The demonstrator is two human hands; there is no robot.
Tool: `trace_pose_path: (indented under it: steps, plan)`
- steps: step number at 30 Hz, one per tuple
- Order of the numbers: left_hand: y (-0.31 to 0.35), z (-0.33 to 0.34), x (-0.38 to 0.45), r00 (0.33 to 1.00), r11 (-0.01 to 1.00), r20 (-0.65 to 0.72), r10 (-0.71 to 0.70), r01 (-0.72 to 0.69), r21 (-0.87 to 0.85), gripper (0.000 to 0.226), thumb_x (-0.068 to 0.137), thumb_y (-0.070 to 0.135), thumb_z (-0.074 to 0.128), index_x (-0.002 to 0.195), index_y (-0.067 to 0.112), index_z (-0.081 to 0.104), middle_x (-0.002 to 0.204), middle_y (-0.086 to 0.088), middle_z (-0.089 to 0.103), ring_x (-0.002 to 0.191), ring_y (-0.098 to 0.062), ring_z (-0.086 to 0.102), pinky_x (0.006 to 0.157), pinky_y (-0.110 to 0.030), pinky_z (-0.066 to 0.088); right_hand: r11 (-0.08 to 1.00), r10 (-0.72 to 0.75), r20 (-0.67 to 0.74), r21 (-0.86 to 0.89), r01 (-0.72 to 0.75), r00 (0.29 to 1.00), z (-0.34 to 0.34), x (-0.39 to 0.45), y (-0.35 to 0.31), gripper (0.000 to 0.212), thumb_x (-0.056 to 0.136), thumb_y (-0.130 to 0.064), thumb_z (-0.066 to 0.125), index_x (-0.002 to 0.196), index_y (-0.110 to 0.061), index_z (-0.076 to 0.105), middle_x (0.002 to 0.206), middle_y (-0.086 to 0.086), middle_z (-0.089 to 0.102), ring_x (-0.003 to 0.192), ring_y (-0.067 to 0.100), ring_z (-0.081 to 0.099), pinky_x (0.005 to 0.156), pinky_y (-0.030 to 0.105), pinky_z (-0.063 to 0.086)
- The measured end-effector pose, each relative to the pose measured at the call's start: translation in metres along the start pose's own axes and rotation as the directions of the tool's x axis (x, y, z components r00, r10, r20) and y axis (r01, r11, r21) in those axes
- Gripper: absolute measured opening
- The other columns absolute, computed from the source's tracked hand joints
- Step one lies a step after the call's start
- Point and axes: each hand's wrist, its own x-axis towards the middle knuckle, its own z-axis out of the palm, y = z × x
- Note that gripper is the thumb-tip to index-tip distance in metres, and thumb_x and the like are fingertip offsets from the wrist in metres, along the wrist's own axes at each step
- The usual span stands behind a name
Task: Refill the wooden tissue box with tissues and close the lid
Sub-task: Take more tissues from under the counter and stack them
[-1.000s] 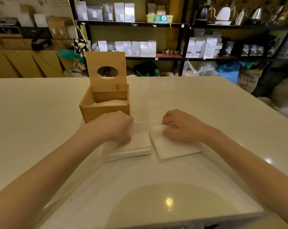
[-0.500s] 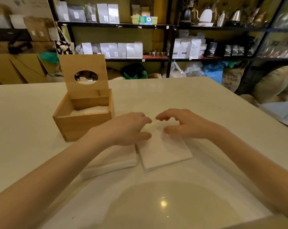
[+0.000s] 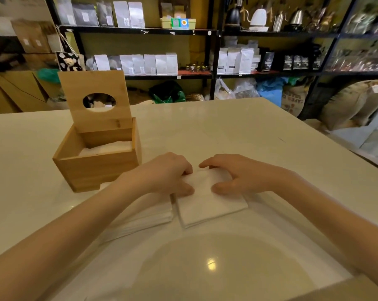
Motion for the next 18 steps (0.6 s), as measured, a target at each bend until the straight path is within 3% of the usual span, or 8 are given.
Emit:
trace_pose_path:
  steps: [5,8,11,14,18]
  plan:
    - [0.000,0.000,0.005,1.000,0.997,0.025,-0.002,0.004,-0.081,0.027,0.081,0.029,0.060,0.100,0.011,0.062,0.094,-0.004,0.059,0.084,-0.020,0.053,0.073,-0.031,0.043,0.997,0.054,0.051,-0.059,-0.051,0.997,-0.003,0.000,-0.005,0.038,0.085,-0.028,0.057,0.120,-0.017,0.052,0.113,0.001,0.051,0.102,0.018,0.048,0.090,0.034,0.041]
    - [0.000,0.000,0.005,1.000,0.991,0.010,0.028,-0.027,-0.131,0.024,0.081,0.027,0.059,0.100,0.011,0.060,0.097,-0.004,0.059,0.089,-0.021,0.054,0.075,-0.031,0.044,0.996,0.064,0.038,-0.069,-0.062,0.997,-0.009,-0.002,-0.006,0.024,0.084,-0.027,0.057,0.105,-0.015,0.058,0.104,0.002,0.050,0.094,0.019,0.049,0.085,0.035,0.042]
    - [-0.001,-0.008,0.000,0.994,0.975,-0.085,0.074,-0.090,-0.204,0.014,0.083,0.026,0.059,0.093,0.017,0.056,0.081,0.007,0.053,0.075,-0.010,0.048,0.059,-0.020,0.036,0.998,0.053,-0.048,-0.033,-0.055,0.997,-0.024,-0.007,-0.010,0.017,0.083,-0.026,0.059,0.099,-0.018,0.060,0.105,0.002,0.057,0.095,0.018,0.052,0.085,0.032,0.043]
    - [-0.007,-0.025,-0.014,0.976,0.929,-0.206,0.067,-0.136,-0.343,0.014,0.082,0.028,0.062,0.095,0.022,0.059,0.078,0.012,0.055,0.071,-0.006,0.050,0.057,-0.016,0.037,0.999,0.031,-0.144,0.047,-0.024,0.989,-0.045,-0.014,-0.023,0.011,0.082,-0.024,0.063,0.091,-0.021,0.065,0.090,-0.001,0.065,0.081,0.013,0.057,0.071,0.024,0.043]
    - [-0.021,-0.050,-0.043,0.956,0.820,-0.291,-0.026,-0.146,-0.553,0.018,0.082,0.024,0.063,0.100,0.023,0.061,0.090,0.006,0.066,0.081,-0.010,0.062,0.072,-0.022,0.052,0.951,0.009,-0.230,0.303,0.063,0.973,-0.066,-0.013,-0.045,0.009,0.077,-0.025,0.069,0.086,-0.022,0.069,0.085,-0.002,0.069,0.074,0.006,0.062,0.067,0.013,0.046]
